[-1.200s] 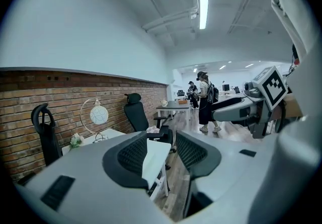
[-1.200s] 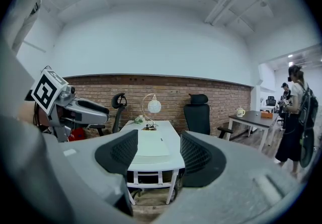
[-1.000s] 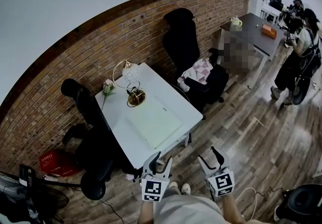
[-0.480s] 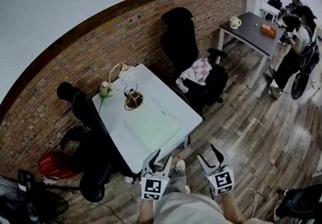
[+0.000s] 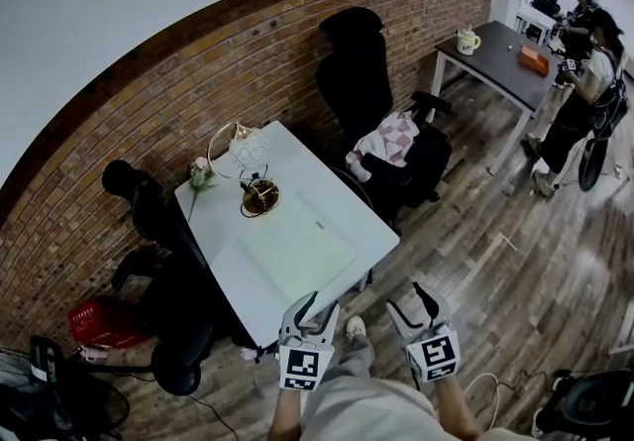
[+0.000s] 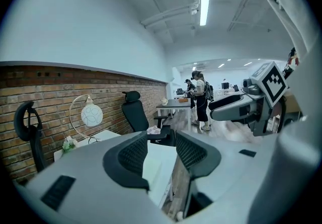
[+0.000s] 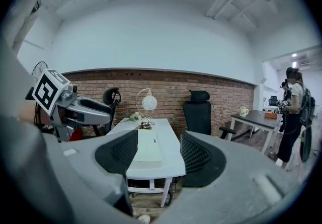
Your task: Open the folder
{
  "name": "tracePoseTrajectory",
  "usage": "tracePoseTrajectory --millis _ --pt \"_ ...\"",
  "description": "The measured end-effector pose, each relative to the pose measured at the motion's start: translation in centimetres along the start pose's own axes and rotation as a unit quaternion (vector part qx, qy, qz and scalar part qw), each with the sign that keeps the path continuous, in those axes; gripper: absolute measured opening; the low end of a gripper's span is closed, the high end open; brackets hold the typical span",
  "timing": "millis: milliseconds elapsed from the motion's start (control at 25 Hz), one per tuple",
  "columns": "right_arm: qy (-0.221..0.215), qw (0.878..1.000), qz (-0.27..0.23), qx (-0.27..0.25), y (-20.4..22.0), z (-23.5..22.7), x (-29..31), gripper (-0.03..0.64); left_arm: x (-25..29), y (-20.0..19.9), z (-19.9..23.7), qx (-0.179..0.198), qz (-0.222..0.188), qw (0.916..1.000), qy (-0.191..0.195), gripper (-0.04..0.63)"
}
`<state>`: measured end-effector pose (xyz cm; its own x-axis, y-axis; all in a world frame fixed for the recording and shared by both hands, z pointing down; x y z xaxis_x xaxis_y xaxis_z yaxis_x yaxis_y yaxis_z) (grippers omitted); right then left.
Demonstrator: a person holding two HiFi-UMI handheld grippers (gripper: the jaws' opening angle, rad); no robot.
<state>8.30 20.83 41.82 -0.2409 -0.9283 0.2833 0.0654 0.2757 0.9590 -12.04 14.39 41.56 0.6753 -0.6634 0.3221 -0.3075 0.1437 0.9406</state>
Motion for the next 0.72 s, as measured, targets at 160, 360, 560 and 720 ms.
tracePoseTrajectory --millis 160,360,560,720 --pt "-0.01 1.0 0.009 0.002 0.4 -0.9 1.9 0.264 2.0 0.4 0.6 -0.004 0.008 0.9999 0.006 0.173" --pt "-0.025 1.0 0.018 0.001 1.1 -2.1 4.4 0.264 4.6 0.8 1.5 -0.007 0.016 0.9997 0.019 0.173" --pt "-0.03 0.999 0.032 0.01 1.6 -3.5 6.9 0.264 7.2 1.2 2.5 -0.008 0.031 0.9992 0.026 0.173" --pt "-0.034 0.998 0.05 0.013 1.6 -4.3 8.9 0.264 9.0 1.7 3.5 -0.011 0.045 0.9986 0.028 0.173"
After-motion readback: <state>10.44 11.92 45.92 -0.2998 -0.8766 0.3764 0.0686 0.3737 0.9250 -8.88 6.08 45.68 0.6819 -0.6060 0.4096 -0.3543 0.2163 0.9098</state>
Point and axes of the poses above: the fingertips, and each gripper's own axes: x forward along the fingers, z to its left, y out of its underside, the point moved 7 cm from there along -x, backward along the fingers, and after that the axes turned 1 degree about x, right-handed, at the moved point
